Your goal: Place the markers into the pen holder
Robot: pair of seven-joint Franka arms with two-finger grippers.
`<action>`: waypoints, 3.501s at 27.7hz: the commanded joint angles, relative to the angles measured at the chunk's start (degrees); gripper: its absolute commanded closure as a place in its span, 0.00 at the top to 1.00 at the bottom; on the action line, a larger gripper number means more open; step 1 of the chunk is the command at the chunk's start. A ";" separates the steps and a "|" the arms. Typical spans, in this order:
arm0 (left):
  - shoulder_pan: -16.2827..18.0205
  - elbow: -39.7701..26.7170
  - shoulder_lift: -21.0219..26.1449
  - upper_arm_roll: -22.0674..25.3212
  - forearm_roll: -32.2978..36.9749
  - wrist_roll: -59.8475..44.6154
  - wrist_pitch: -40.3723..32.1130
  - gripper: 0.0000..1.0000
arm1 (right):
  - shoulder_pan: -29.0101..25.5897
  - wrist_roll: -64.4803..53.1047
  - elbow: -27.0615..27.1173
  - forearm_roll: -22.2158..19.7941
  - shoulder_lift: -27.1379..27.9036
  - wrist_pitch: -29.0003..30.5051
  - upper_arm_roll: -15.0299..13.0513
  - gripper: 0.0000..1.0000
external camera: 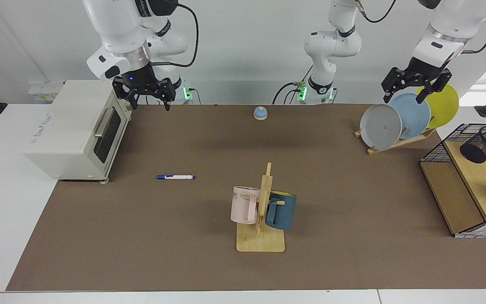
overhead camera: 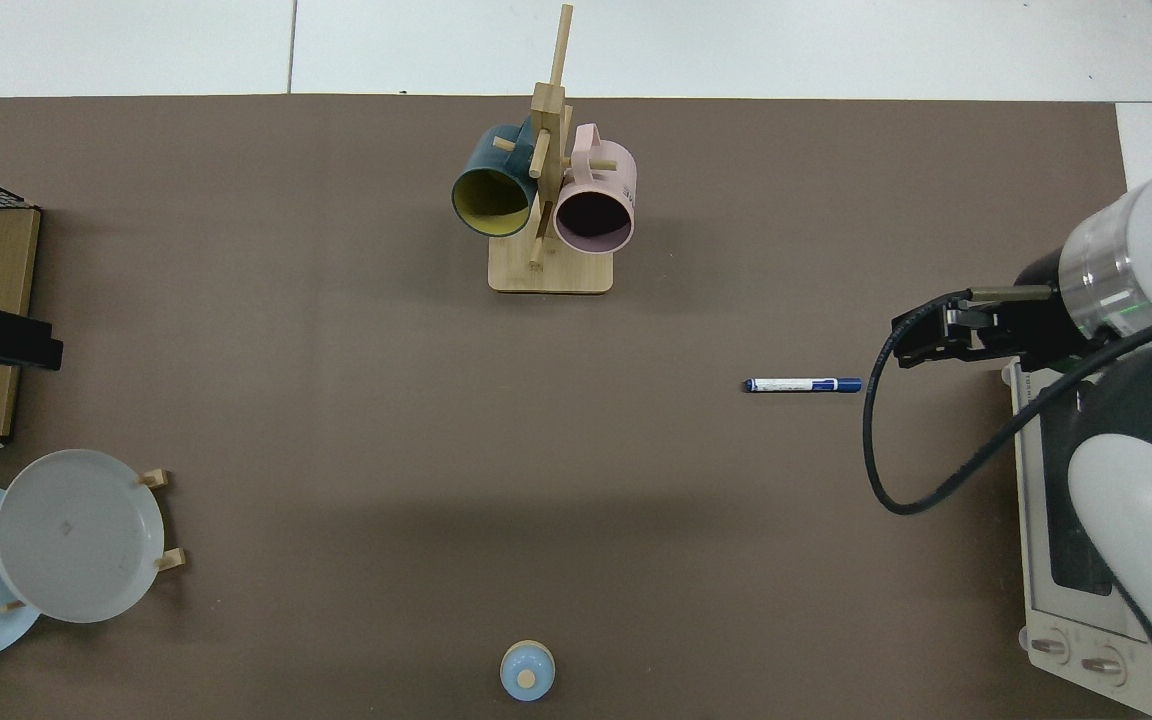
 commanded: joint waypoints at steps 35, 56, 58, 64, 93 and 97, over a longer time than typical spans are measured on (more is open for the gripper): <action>0.16 -0.35 -0.44 -1.05 -0.21 0.50 0.08 1.00 | -1.52 14.25 -12.47 1.37 -5.91 8.94 0.12 1.00; 0.16 -0.78 -0.70 -1.05 -0.21 0.50 0.34 1.00 | -2.22 57.51 -26.01 4.09 -3.54 27.04 0.12 1.00; 0.25 -0.87 -0.70 -1.05 -0.21 0.50 0.34 1.00 | -2.22 61.19 -27.24 4.09 -3.28 29.15 0.12 1.00; 0.25 -1.14 -0.70 -1.05 -0.30 0.50 0.69 1.00 | -2.22 66.75 -31.11 3.65 -0.74 38.37 0.03 1.00; 0.07 -1.14 -0.88 -1.05 -0.39 -0.29 -1.07 1.00 | -3.90 69.99 -36.39 3.30 12.46 54.12 0.03 1.00; 0.07 -1.14 -0.96 -1.05 -0.39 -0.30 -1.07 1.00 | -2.93 70.53 -36.56 3.30 12.19 53.86 0.03 1.00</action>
